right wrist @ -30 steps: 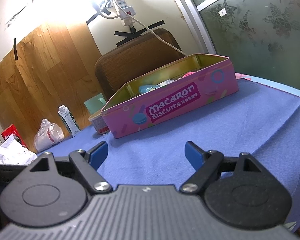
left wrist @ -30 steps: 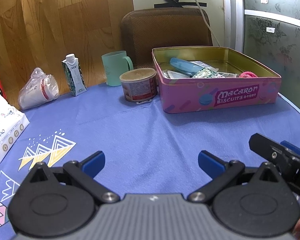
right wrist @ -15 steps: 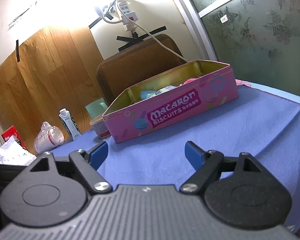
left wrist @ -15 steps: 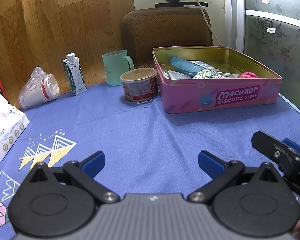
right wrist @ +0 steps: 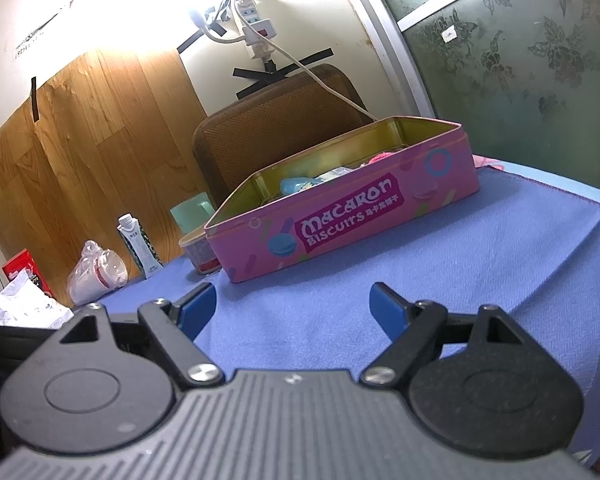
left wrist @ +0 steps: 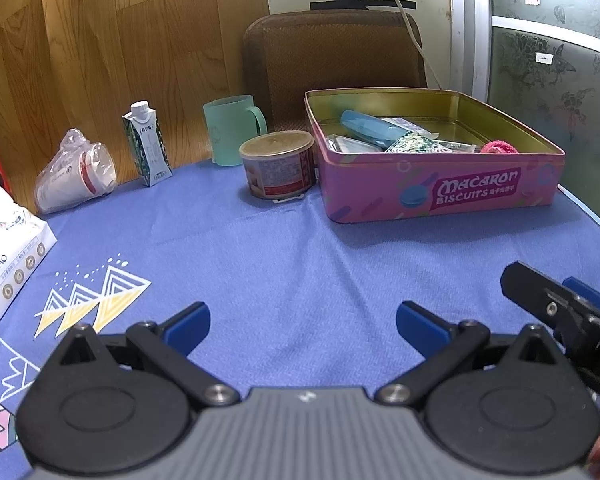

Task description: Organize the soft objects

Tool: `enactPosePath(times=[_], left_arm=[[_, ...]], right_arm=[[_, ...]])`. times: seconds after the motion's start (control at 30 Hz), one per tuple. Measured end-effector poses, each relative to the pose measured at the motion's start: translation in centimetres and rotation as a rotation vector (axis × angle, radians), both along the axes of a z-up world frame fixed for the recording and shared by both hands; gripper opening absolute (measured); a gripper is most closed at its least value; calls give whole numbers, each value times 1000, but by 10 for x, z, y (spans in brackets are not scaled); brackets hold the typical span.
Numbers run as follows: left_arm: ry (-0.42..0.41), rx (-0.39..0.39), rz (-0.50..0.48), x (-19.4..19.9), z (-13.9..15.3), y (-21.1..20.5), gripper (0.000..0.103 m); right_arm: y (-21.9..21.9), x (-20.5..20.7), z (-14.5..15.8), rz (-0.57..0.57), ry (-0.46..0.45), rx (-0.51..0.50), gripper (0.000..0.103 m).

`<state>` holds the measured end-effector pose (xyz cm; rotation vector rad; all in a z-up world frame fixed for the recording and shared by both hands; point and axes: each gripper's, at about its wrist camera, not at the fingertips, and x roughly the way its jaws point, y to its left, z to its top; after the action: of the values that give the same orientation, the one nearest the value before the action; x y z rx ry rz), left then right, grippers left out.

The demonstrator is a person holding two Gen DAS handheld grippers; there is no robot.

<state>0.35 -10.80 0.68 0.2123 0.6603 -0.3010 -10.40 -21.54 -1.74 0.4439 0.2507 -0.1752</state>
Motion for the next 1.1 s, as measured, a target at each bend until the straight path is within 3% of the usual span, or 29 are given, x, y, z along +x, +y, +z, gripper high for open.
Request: enactPosePath(times=[1.1], left_arm=[[17, 13, -9, 2, -3, -2, 103]], right_arm=[[-1, 0, -2, -10, 1, 13, 86]])
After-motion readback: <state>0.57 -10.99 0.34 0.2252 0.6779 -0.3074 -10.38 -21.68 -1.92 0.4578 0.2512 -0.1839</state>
